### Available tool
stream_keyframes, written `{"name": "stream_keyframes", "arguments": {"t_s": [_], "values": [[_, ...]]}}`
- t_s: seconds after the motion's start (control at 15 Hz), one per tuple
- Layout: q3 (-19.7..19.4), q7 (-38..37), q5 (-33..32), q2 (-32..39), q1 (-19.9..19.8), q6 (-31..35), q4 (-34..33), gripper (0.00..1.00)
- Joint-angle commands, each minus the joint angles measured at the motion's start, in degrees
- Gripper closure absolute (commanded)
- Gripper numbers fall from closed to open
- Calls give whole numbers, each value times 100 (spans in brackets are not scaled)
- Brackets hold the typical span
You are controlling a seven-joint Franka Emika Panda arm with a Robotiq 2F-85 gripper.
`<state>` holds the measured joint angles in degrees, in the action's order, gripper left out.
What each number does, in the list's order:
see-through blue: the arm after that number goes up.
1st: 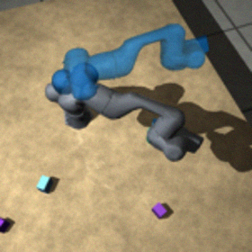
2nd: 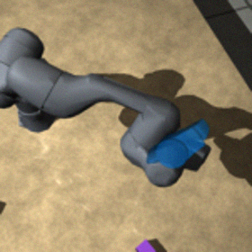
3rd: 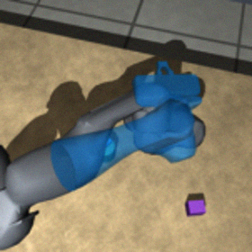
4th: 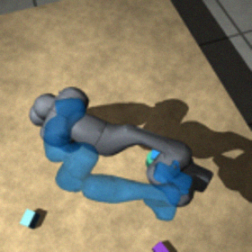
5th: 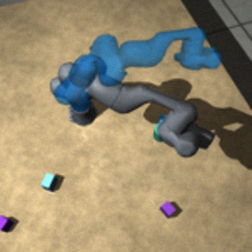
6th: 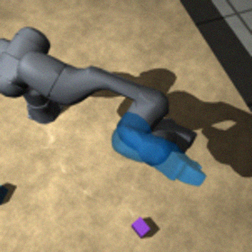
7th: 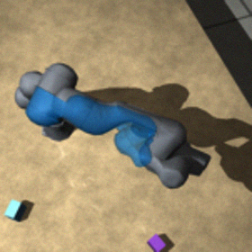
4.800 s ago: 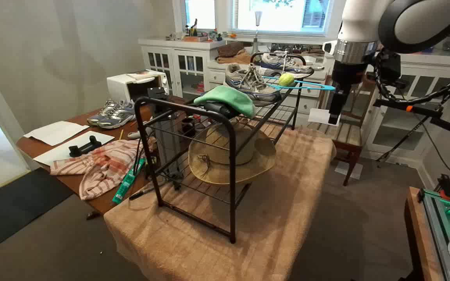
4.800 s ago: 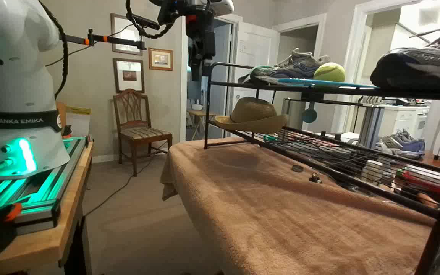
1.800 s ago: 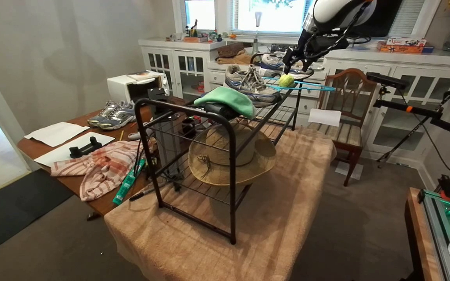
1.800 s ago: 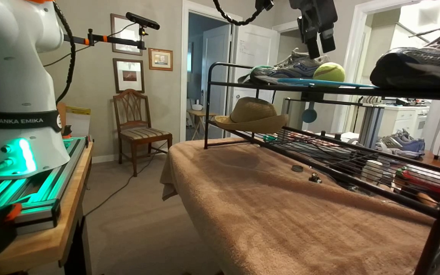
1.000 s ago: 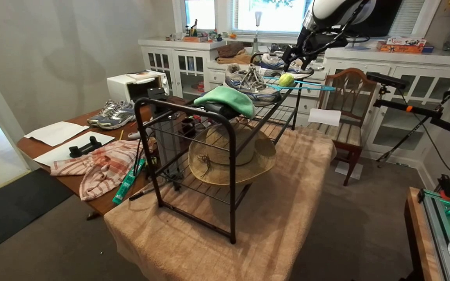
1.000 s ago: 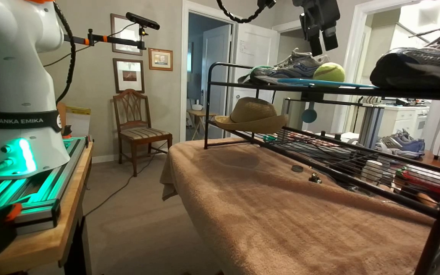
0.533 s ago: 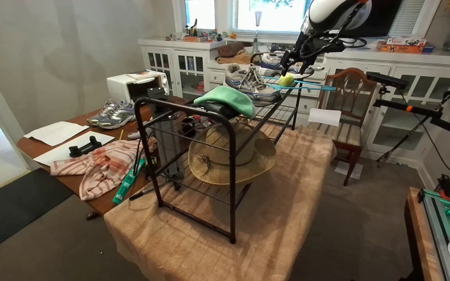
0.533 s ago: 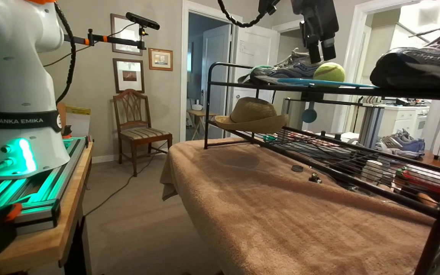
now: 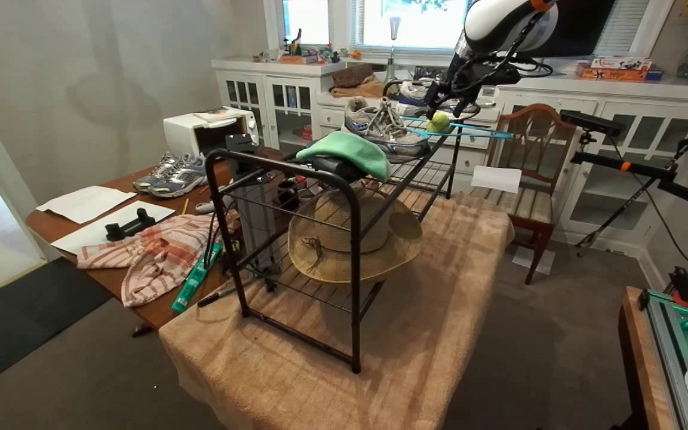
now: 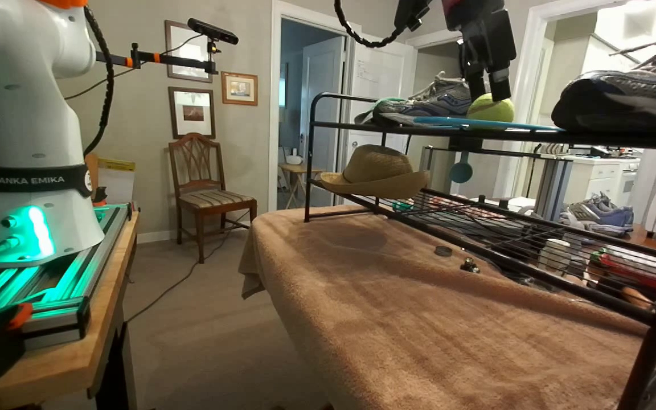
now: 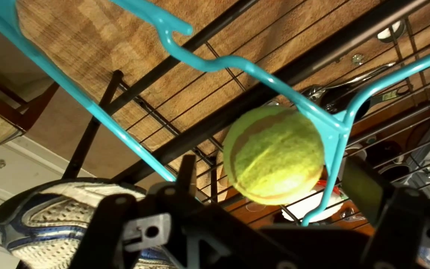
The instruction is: Put the ball on the bottom stand
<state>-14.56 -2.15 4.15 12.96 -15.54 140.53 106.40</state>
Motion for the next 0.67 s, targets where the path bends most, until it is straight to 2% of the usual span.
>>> {"name": "stream_keyframes", "arguments": {"t_s": [0.0, 0.07, 0.13, 0.33, 0.4, 0.6], "values": [[82, 191, 217, 251, -116, -78, -261, 0], [87, 193, 209, 285, -123, -81, -291, 25], [97, 206, 220, 312, -133, -100, -316, 26], [120, 199, 178, 358, -137, -215, -351, 51], [114, 167, 145, 348, -129, -285, -354, 58], [64, 8, 29, 301, -83, -259, -343, 59]]}}
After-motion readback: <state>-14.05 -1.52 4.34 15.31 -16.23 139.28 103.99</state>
